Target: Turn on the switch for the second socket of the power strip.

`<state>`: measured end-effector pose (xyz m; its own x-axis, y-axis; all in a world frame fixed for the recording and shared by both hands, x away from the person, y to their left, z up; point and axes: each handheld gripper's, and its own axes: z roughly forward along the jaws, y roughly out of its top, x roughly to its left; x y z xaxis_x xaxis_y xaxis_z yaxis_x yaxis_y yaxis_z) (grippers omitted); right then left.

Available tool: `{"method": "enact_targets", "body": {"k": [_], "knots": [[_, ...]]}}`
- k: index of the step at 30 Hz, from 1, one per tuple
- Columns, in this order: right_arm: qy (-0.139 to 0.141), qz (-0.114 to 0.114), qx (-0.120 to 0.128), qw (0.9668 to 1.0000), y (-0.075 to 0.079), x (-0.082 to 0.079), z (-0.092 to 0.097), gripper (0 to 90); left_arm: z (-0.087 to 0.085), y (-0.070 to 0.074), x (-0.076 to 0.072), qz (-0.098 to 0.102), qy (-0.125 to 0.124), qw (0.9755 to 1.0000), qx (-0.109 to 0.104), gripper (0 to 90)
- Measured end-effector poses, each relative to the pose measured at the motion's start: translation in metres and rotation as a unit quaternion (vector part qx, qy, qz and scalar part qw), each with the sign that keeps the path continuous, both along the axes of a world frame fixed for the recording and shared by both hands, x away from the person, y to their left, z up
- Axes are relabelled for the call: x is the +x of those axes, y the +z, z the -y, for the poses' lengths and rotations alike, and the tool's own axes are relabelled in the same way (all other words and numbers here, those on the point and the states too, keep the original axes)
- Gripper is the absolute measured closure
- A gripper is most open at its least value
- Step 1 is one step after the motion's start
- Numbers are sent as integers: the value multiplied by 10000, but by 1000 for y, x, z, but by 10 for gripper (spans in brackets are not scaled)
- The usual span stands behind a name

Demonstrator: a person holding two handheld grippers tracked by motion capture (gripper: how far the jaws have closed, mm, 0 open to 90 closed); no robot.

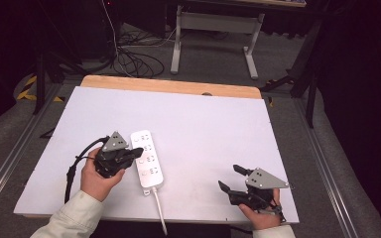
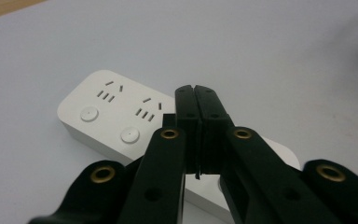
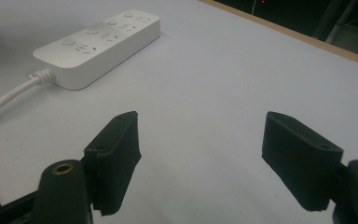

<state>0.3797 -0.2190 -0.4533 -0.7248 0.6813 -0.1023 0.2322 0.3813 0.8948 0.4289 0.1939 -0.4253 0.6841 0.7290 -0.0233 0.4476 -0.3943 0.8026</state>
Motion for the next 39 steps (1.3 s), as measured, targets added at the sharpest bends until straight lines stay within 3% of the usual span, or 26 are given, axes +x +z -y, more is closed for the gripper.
{"method": "enact_targets", "body": {"k": [15,17,31,39], "knots": [[-2,15,-7,10000,0,0,0,276,5,-10,12,-419,27,9989,223,898],[7,18,-11,10000,0,0,-1,277,6,-12,13,-445,45,9983,375,898],[47,18,-35,10000,-1,0,-2,276,12,-21,19,-761,96,9947,686,898],[55,22,-43,10000,-1,0,-2,277,14,-24,21,-843,155,9929,830,898]]}}
